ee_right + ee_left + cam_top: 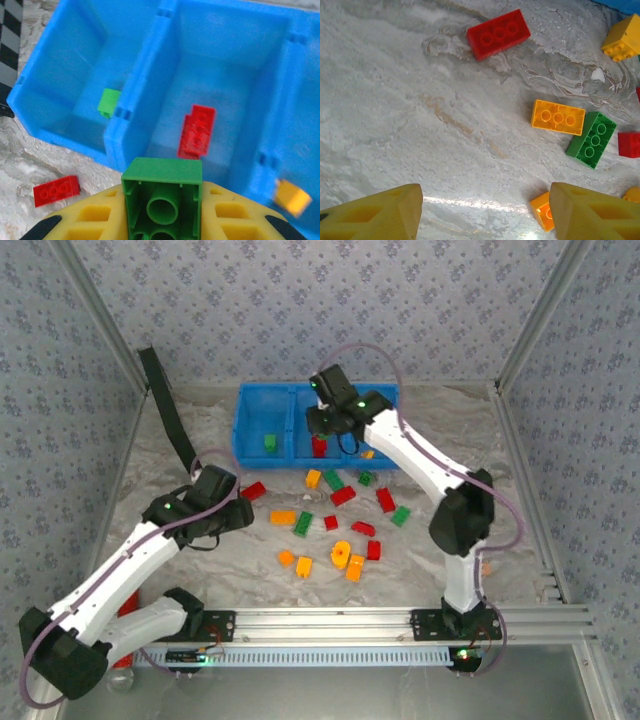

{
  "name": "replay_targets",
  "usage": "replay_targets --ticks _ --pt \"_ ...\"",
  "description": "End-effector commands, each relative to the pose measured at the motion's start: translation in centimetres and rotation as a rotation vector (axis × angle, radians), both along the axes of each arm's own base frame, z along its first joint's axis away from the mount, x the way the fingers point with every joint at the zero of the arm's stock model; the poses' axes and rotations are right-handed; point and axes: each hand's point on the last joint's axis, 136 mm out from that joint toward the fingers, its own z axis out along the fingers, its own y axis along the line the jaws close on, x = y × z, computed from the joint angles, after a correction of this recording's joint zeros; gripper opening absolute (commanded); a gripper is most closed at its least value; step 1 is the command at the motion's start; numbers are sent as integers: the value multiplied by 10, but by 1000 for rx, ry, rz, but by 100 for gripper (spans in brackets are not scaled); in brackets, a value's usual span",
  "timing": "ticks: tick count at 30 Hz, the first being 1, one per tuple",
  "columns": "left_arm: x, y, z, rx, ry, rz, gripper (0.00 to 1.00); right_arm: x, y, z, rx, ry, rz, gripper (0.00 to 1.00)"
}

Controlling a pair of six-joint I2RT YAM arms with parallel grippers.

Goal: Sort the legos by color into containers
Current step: Place the lego in the container.

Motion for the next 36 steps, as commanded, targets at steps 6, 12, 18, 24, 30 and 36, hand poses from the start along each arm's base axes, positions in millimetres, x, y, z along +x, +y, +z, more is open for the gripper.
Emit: replay_targets --ticks 6,12,18,24,30,36 --pt "-29 13 -24 -68 63 105 69 19 76 -14 32 -43 186 31" --pt "-36 11 -37 -76 109 100 69 25 110 -44 36 -61 257 32" --pt "-42 11 -43 -105 122 119 69 34 121 -78 -16 -74 275 34" --pt "-43 13 -48 -89 133 129 69 42 129 -88 -34 -103 291 37" --pt "-34 13 -40 -49 109 95 70 44 137 -95 -46 -116 315 41" --pt "-34 8 -45 -63 125 85 70 43 137 -104 -60 -104 330 45"
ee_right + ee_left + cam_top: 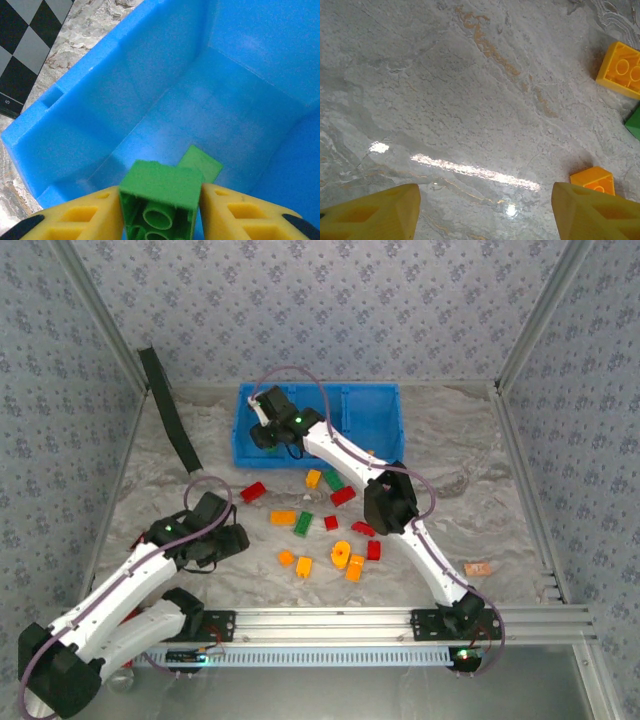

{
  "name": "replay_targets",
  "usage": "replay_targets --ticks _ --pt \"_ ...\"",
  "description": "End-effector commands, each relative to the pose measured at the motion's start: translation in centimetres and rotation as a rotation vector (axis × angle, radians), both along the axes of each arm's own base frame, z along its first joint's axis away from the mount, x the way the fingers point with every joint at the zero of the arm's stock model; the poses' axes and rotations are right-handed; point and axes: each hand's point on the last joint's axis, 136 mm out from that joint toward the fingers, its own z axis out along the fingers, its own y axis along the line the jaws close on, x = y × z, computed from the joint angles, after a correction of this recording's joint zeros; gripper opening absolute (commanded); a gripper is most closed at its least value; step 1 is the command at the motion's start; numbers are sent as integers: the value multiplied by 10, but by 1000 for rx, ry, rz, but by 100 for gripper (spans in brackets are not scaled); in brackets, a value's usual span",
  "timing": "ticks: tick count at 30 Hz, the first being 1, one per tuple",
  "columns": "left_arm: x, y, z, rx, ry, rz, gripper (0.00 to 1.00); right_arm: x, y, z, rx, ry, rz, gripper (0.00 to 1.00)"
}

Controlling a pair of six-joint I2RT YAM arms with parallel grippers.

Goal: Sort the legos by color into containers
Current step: Place the lego in the container, then pick up the lego from the middle-left of the table.

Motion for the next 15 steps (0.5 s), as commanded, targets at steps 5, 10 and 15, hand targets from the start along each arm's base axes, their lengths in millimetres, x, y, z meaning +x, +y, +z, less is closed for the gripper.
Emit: replay_targets --ticks 5,10,15 --pt "11 -6 11 -13 -47 -21 71 -5 8 1 -10 -11 43 45" --pt "34 -8 32 62 -111 -119 74 -28 21 37 52 -39 118 46" --pt "73 -16 56 154 -159 -274 77 -55 -1 67 16 -63 140 48"
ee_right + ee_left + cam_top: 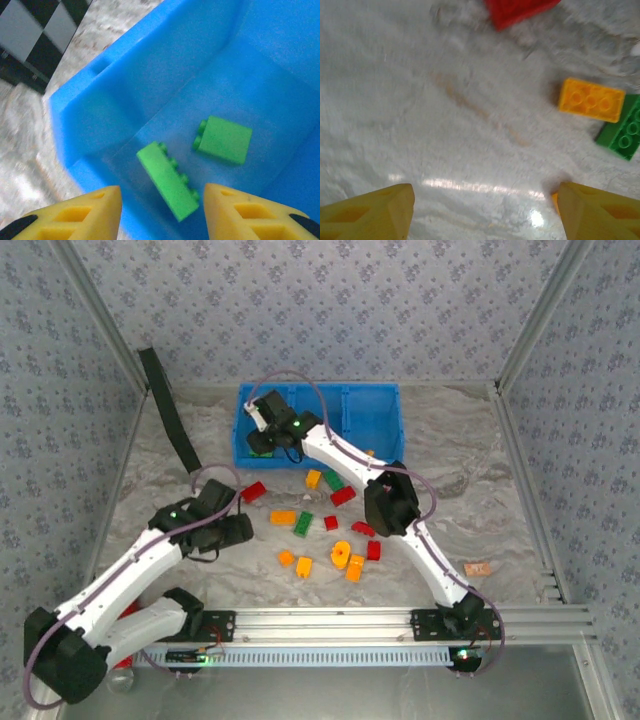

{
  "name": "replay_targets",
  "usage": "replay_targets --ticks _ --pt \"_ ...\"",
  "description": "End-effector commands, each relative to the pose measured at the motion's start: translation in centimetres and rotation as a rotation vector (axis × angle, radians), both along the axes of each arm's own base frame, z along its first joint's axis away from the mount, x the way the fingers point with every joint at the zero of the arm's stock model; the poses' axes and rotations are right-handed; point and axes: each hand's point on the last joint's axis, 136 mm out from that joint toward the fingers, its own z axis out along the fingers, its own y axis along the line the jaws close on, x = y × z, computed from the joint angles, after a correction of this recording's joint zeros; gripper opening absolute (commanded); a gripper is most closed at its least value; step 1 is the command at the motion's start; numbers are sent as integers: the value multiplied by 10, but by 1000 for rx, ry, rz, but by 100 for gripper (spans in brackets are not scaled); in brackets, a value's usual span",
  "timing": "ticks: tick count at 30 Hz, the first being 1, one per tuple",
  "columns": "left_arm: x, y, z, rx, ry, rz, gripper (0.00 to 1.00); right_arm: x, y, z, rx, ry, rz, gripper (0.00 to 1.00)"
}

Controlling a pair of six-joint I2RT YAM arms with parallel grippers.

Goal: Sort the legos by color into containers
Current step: Pick up the lego from the middle-left of the table.

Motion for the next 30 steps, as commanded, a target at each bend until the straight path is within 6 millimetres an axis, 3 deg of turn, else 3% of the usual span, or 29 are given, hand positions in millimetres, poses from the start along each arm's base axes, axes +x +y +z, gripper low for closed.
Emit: replay_targets --ticks 1,6,15,20,22,23,26,30 --pt "33 -9 21 70 -74 -169 78 -29 -14 69 39 -93 57 48" --pt "67 -16 20 146 -80 -277 78 -67 -67 90 37 -125 57 51" --pt "105 -23 -22 304 16 -437 78 -157 -188 97 -147 -145 -80 65" --pt "116 -19 -47 346 66 -465 78 -227 -249 106 -171 -174 -107 78" --pt "120 -16 -54 339 84 -456 78 -251 -263 109 -114 -163 -97 83" --pt "121 -15 -57 329 94 -455 78 -265 -265 109 -77 -172 -51 100" --pt "133 -18 -64 286 83 -451 78 -294 -274 110 4 -253 13 100" --pt "137 -16 -77 239 118 -448 77 -308 -283 106 -14 -327 22 100"
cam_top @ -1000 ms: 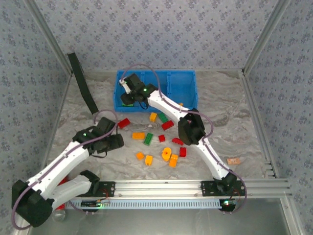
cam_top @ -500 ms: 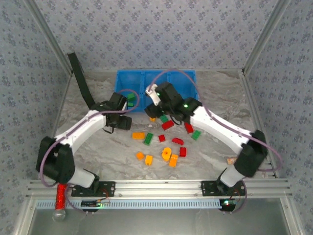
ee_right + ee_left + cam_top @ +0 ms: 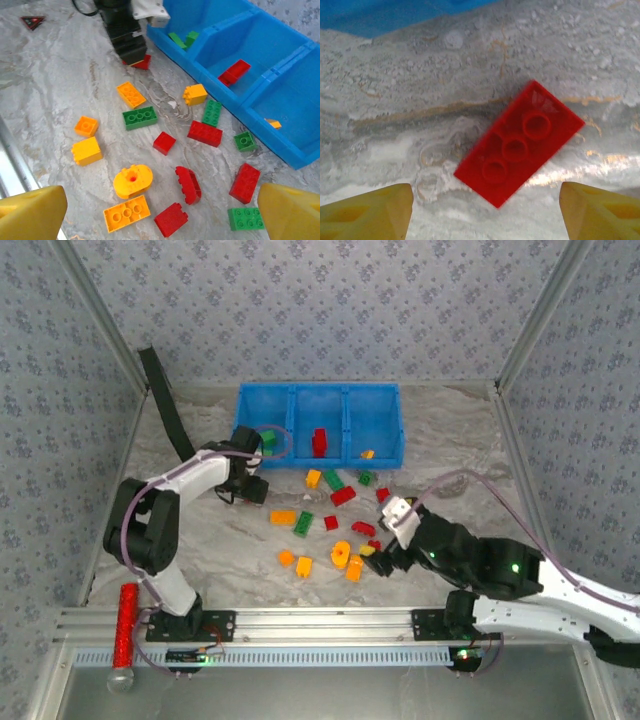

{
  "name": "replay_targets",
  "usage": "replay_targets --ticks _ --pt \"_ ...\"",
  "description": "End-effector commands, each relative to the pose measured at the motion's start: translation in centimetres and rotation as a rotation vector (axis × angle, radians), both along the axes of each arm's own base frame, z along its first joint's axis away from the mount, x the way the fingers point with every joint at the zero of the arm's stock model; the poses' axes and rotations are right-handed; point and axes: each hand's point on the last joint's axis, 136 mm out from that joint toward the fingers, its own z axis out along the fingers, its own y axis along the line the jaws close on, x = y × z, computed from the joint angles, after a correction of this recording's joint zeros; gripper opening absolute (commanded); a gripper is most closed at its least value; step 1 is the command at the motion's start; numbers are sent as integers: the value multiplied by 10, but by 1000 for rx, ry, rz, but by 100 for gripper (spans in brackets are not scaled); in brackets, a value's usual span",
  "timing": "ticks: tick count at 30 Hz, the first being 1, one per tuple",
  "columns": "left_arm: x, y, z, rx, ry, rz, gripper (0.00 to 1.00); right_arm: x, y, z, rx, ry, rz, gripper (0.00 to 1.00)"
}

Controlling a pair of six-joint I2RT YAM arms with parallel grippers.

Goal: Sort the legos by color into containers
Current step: Pick up the lego from the middle-left of the table.

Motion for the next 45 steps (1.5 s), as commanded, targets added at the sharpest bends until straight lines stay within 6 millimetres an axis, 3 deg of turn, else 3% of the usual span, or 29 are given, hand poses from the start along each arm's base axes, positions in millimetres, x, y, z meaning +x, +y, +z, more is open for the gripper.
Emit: replay_targets --ticks 1,7,10,15,25,28,35,39,45 --pt "15 -5 -1 -55 -5 -17 77 5 -10 -20 -90 -42 -82 100" --pt "29 -13 -5 -89 -9 -49 76 4 7 -48 -194 -31 -49 100" --pt "35 -19 -8 -103 4 -72 75 7 16 -46 -188 -40 -31 99" --pt "35 -25 -22 -106 74 -104 71 11 14 -42 -185 -34 -32 97" --pt "8 -23 -50 -112 191 -66 63 17 -1 -39 -174 -32 -72 93" --pt "2 -22 -52 -117 205 -44 54 20 -3 -42 -172 -22 -81 92" --pt "-33 -15 -58 -120 299 9 28 26 -8 -44 -157 -4 -94 91" --pt "-30 -20 -35 -132 284 20 19 29 -10 -45 -155 4 -93 89" --pt "2 -53 51 -192 128 -13 14 26 -6 -56 -178 11 -49 91"
